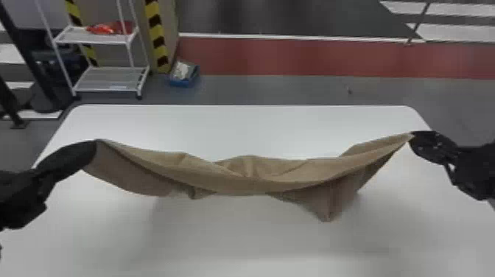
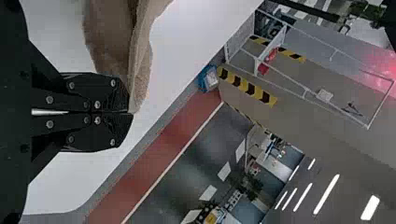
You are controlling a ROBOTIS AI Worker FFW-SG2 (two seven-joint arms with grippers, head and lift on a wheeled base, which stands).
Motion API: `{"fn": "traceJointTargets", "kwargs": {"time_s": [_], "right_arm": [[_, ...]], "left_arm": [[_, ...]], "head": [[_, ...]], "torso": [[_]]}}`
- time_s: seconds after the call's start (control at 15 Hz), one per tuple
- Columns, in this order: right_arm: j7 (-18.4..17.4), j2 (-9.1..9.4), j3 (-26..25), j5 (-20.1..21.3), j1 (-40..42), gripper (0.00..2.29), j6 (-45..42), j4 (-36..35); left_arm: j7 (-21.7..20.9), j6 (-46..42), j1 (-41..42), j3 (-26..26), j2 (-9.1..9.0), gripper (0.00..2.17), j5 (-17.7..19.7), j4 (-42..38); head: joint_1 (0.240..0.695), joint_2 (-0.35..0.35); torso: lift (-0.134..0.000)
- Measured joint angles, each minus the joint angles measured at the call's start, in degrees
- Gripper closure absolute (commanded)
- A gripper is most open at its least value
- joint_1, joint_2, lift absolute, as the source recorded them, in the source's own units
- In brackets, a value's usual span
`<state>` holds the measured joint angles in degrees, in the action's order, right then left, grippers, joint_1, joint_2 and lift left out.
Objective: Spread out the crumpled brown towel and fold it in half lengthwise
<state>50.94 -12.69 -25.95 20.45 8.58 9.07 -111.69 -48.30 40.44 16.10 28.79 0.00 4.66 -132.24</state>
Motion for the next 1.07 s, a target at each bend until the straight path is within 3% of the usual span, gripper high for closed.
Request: {"fn": "traceJointTargets", "kwargs": {"time_s": [0.13,0.27,0.4,0.6,0.73,0.87,1.07], "right_arm": [[-0.3,-0.64,0.8,-0.1,-3.8,2.25,7.3,0.0],[-0.4,-1.66,1.9,0.0,-8.8,2.25,15.0,1.4],[-0.6,-3.32,4.3,0.9,-14.3,2.25,20.8,3.7],[-2.3,-4.49,9.0,3.8,-22.3,2.25,24.5,9.1],[-3.5,-4.50,11.1,5.8,-29.5,2.25,24.9,15.0],[-4.5,-4.62,11.6,6.4,-35.5,2.25,25.0,19.9],[-5.3,-6.30,11.4,6.2,-41.1,2.25,24.9,23.5]], "left_arm": [[-4.2,-0.6,-5.1,0.0,0.58,1.37,-3.5,0.9],[-4.7,-0.9,-10.4,-1.4,2.91,1.37,-6.3,3.1],[-3.7,-1.4,-16.4,-5.3,6.10,1.37,-9.6,7.6],[-0.5,-3.7,-25.1,-12.5,7.96,1.37,-15.1,17.5],[4.7,-6.7,-32.0,-17.1,7.25,1.37,-17.7,26.1],[9.1,-10.5,-38.1,-19.8,5.36,1.37,-18.8,33.5],[11.1,-13.1,-46.3,-20.8,2.84,1.38,-20.2,39.7]], "head": [[0.695,-0.099],[0.656,-0.102],[0.616,-0.108],[0.554,-0.112],[0.516,-0.117],[0.451,-0.137],[0.383,-0.161]], "torso": [[-0.124],[-0.124],[-0.124],[-0.124],[-0.124],[-0.124],[-0.124]]}}
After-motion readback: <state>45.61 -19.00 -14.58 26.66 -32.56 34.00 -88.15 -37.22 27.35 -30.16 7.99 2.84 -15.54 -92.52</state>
